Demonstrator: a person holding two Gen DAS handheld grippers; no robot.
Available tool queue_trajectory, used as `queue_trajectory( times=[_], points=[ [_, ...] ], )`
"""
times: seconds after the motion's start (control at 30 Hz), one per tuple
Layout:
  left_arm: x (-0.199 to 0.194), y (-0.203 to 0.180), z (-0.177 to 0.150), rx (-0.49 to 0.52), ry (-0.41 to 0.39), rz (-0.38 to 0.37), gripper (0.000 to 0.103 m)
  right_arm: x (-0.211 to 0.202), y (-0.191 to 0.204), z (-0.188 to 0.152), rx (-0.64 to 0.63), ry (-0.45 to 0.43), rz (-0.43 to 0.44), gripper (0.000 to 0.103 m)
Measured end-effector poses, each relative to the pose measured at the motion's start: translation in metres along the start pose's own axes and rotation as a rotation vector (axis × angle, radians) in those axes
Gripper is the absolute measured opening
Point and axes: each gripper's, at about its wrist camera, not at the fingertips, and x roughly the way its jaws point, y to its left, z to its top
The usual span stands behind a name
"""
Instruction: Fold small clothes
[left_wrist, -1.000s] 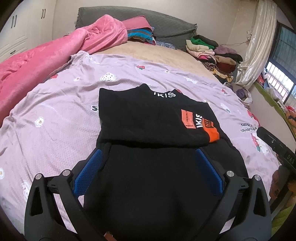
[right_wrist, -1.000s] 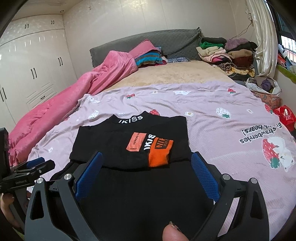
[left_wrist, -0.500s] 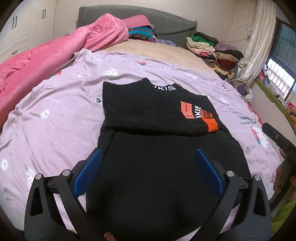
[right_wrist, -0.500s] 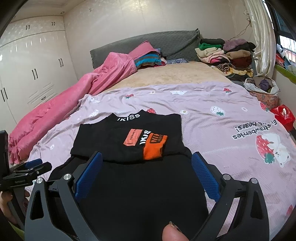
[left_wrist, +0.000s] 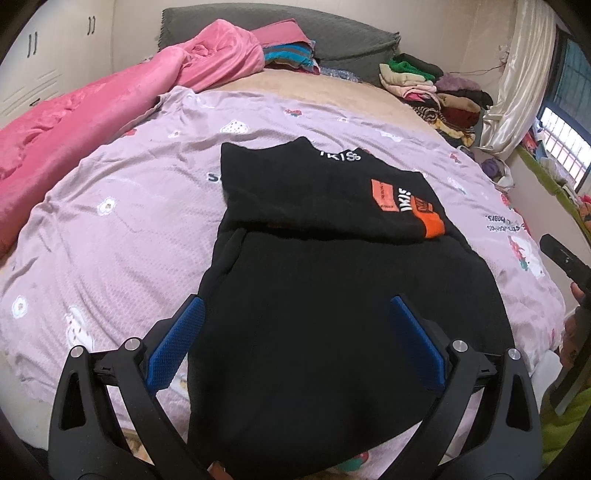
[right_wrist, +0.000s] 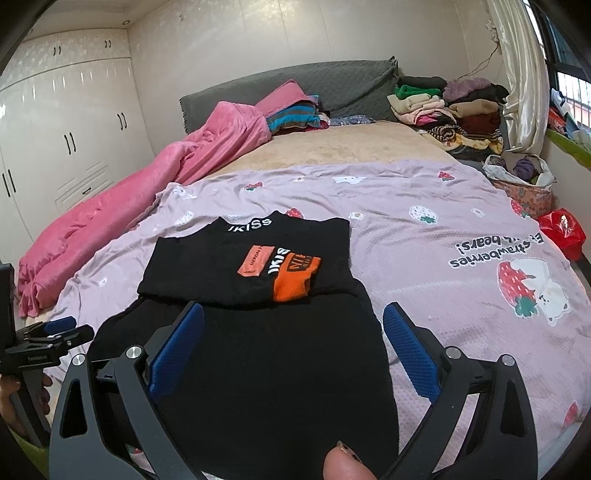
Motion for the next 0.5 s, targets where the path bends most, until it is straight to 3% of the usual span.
queue_trajectory(
  times=[0.5],
  points=[
    [-0.003,0.016,-0.021,-0.011,0.05,0.041,0.093,-0.005,-0.019,-0.02,-0.011,0.051,-0.013,0.098]
  ],
)
